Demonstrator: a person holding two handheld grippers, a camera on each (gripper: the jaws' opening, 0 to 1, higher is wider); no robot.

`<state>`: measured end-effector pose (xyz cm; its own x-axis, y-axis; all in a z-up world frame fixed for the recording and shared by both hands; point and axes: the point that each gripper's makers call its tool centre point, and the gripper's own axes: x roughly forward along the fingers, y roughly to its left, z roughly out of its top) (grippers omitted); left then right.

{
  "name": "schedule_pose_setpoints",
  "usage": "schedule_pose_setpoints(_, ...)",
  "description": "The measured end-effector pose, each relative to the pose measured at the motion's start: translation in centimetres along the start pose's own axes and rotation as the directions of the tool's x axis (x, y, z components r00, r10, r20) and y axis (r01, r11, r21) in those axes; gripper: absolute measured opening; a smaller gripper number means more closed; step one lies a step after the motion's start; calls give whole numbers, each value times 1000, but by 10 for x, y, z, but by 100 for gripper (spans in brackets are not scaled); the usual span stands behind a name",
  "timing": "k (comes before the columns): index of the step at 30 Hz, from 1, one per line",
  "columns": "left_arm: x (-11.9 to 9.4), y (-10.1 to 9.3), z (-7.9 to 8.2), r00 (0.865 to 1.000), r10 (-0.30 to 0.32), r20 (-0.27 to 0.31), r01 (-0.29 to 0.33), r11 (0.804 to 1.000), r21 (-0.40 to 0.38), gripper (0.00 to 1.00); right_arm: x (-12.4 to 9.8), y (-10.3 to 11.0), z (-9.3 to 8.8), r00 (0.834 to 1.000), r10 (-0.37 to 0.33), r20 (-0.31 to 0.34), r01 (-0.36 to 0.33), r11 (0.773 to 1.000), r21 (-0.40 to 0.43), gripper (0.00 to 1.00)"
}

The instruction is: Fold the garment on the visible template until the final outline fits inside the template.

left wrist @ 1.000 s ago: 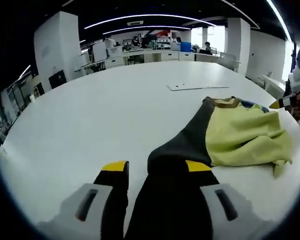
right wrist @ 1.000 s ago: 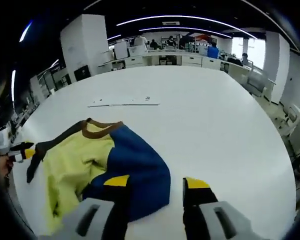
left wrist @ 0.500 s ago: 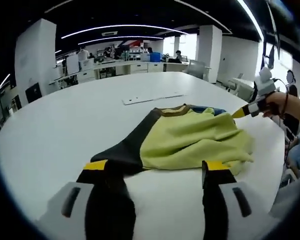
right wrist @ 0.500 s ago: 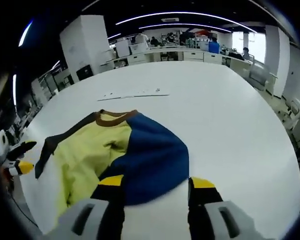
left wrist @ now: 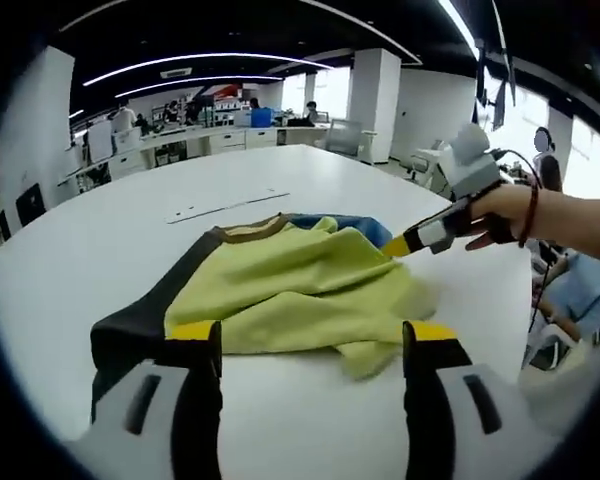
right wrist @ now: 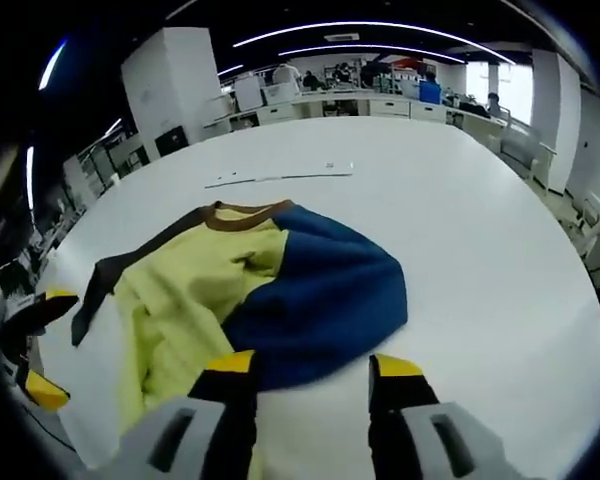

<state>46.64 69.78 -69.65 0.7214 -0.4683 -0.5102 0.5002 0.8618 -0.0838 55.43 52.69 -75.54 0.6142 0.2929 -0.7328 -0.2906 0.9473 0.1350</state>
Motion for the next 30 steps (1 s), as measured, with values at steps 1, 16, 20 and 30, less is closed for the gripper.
schedule_pose_setpoints(1, 2, -4, -1, 1000, -10, -2, 10, 1000, -2, 69, 0, 0, 0, 1000, -5, 3, 5, 1000, 0, 41)
schedule_pose_setpoints(16, 29, -49, -25, 997, -51, -62, 52, 998, 19, 56, 7, 13, -12, 998, -63, 8, 63, 997, 34, 28)
schedule_pose_setpoints(20, 38, -47, -29, 997, -32, -71, 29, 999, -40, 50, 11, 16, -15, 997, -78, 10, 77, 996, 43, 23)
schedule_pose_setpoints(30, 48, -38, -43, 993, 21, -116, -24, 999, -27, 28, 14, 19, -14, 994, -108, 28, 106, 992, 63, 10)
